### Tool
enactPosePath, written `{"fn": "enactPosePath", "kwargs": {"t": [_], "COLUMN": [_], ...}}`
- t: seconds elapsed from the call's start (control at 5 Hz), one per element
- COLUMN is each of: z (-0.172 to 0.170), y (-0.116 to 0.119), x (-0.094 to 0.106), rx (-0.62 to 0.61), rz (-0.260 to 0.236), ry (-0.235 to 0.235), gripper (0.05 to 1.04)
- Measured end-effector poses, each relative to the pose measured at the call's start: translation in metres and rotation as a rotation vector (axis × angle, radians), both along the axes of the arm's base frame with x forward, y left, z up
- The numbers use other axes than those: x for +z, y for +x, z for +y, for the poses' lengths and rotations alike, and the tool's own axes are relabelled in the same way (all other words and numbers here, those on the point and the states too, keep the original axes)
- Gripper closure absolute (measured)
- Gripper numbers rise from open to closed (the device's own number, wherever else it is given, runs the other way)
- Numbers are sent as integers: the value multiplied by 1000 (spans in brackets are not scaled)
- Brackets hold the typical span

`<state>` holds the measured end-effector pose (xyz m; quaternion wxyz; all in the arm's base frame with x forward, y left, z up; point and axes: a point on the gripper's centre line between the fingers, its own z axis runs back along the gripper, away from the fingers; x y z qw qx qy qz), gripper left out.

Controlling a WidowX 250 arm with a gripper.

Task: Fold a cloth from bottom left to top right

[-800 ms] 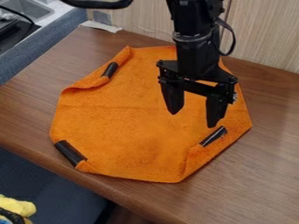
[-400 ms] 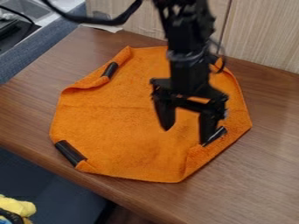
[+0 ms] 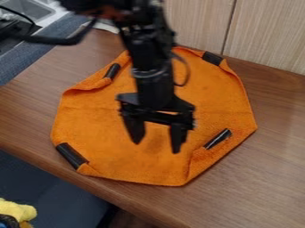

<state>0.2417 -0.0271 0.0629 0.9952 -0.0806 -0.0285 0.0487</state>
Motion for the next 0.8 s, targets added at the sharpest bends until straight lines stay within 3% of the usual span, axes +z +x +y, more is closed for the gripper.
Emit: {"fn": "enactPosePath", "kwargs": {"t": [0.2, 0.4, 0.8], "z": [27, 42, 68], "y": [-26, -39, -56], "x": [-11, -5, -2], "rx": [191, 309, 467], "rz": [-27, -54, -57], "ry": [75, 83, 105], "gripper": [83, 83, 83]}}
